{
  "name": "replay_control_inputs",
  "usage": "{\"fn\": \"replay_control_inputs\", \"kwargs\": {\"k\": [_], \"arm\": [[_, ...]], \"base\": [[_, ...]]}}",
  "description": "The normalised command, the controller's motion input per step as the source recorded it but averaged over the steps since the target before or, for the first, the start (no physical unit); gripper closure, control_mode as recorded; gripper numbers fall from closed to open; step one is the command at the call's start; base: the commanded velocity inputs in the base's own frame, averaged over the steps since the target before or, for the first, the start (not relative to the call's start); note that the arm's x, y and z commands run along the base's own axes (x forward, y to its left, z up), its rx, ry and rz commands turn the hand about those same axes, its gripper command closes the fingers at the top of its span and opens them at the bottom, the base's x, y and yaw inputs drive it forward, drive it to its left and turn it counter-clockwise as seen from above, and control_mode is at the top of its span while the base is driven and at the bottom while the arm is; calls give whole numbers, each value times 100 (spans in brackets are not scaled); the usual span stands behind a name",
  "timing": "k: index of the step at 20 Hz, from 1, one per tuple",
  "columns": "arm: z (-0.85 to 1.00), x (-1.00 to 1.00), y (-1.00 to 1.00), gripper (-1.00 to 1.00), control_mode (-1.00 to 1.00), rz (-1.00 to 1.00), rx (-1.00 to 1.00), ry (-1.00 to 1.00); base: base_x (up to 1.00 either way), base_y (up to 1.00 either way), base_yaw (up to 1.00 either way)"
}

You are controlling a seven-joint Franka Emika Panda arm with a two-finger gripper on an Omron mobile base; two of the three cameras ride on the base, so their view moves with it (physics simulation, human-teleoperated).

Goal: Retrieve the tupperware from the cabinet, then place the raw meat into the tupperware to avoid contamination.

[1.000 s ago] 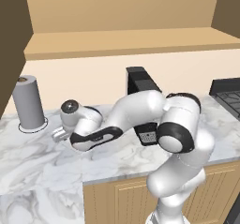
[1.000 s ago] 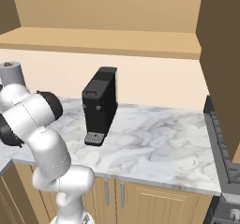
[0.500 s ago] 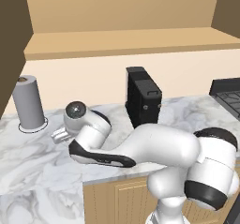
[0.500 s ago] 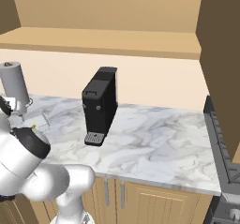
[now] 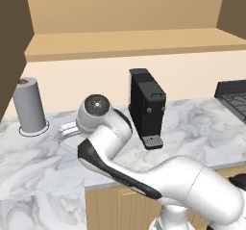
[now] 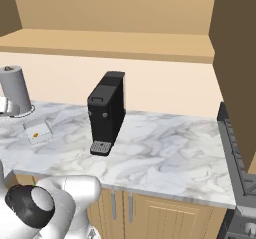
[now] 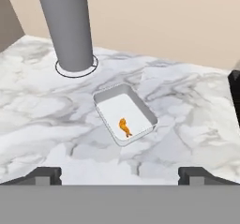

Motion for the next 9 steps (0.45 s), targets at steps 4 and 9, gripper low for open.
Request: {"fn": "replay_control_inputs", "kwargs": {"k": [4,9], "arm": [[80,-76,-43,-100,-100,-1,9,-2],[43,-86,-72,-100,-100,-3,15,-2]], "base": [[0,0,0],[0,0,0]]}}
